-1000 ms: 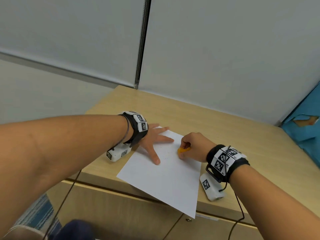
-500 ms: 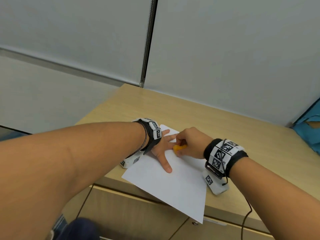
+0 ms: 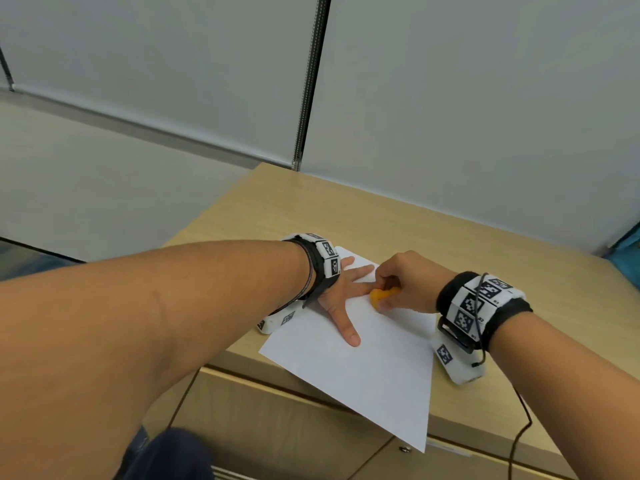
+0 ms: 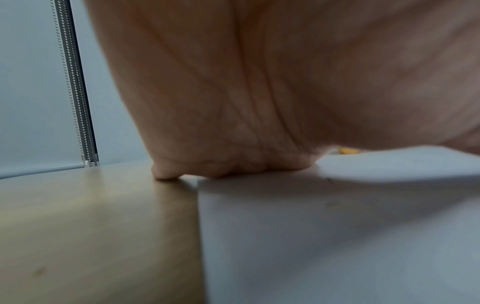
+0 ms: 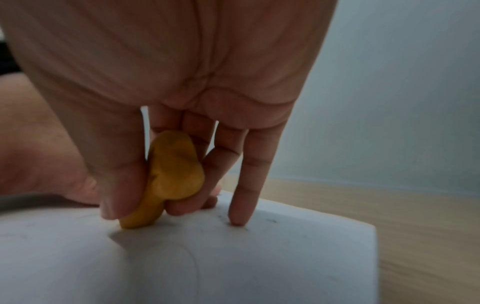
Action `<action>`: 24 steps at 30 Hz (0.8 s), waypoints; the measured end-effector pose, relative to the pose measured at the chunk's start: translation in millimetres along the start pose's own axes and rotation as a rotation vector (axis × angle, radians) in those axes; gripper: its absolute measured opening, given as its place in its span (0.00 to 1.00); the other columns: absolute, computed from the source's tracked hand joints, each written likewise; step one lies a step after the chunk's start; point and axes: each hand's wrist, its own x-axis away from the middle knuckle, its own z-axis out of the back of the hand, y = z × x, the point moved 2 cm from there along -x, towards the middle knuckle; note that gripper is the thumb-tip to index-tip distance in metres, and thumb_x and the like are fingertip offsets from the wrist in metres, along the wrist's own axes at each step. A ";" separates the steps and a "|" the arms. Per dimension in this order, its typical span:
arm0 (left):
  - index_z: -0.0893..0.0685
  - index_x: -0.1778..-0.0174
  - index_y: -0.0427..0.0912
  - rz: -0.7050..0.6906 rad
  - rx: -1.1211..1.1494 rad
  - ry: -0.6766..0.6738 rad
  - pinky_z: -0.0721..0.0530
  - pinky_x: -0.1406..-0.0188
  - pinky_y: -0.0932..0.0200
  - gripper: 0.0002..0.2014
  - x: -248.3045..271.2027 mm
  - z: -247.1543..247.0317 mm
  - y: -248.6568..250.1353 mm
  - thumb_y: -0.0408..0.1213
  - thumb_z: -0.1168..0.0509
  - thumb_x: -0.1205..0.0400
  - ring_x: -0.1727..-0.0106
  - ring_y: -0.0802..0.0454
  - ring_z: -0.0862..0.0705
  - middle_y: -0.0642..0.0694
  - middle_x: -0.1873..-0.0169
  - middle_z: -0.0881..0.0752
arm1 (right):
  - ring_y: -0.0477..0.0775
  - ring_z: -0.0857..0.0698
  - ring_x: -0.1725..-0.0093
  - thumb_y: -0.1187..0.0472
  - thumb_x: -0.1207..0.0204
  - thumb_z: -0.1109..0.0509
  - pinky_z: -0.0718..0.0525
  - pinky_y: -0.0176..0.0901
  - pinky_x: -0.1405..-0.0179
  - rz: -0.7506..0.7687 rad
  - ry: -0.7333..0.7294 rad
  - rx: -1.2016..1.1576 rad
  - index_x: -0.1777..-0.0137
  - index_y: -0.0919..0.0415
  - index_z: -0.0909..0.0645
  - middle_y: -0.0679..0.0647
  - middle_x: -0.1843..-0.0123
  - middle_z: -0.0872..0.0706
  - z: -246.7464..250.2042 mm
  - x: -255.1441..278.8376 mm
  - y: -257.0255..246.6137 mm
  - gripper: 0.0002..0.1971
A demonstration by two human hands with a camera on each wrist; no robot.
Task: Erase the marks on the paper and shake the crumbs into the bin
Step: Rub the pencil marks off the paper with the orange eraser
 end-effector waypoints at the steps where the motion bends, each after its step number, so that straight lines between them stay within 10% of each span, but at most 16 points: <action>1: 0.70 0.21 0.74 0.008 -0.011 -0.002 0.60 0.21 0.23 0.62 -0.1 0.7 0.6 0.80 0.33 0.39 0.16 0.34 0.70 0.54 0.16 0.73 | 0.44 0.22 0.68 0.54 0.27 0.20 0.26 0.33 0.68 -0.009 -0.017 0.007 0.61 0.54 0.14 0.44 0.68 0.18 0.6 4.6 2.1 0.07; 6: 0.72 0.20 0.70 0.029 -0.040 -0.012 0.60 0.22 0.23 0.63 0.1 2.6 3.5 0.80 0.33 0.38 0.16 0.34 0.69 0.52 0.16 0.73 | 0.44 0.21 0.67 0.53 0.31 0.17 0.24 0.35 0.66 -0.049 -0.255 0.130 0.66 0.49 0.17 0.43 0.67 0.17 12.0 17.9 -1.7 0.11; 12: 0.72 0.22 0.73 0.009 -0.018 -0.006 0.61 0.22 0.23 0.62 -1.3 1.0 0.4 0.80 0.33 0.39 0.16 0.34 0.70 0.53 0.16 0.73 | 0.49 0.19 0.64 0.54 0.27 0.20 0.25 0.37 0.66 -0.029 -0.002 0.045 0.62 0.52 0.16 0.44 0.65 0.17 4.3 4.7 0.7 0.07; 19: 0.73 0.20 0.71 0.035 -0.026 -0.023 0.61 0.21 0.24 0.64 -2.2 0.2 0.6 0.80 0.33 0.40 0.16 0.37 0.71 0.56 0.17 0.75 | 0.41 0.20 0.68 0.54 0.32 0.15 0.18 0.36 0.63 -0.002 -0.247 -0.141 0.62 0.53 0.12 0.52 0.62 0.10 -1.5 38.5 0.9 0.08; 24: 0.72 0.20 0.70 0.031 -0.038 -0.022 0.60 0.22 0.23 0.64 -1.9 0.9 1.6 0.81 0.34 0.40 0.15 0.35 0.70 0.54 0.16 0.74 | 0.47 0.19 0.64 0.56 0.27 0.20 0.23 0.35 0.65 -0.072 0.023 -0.026 0.58 0.56 0.13 0.47 0.63 0.14 -4.9 27.7 6.5 0.06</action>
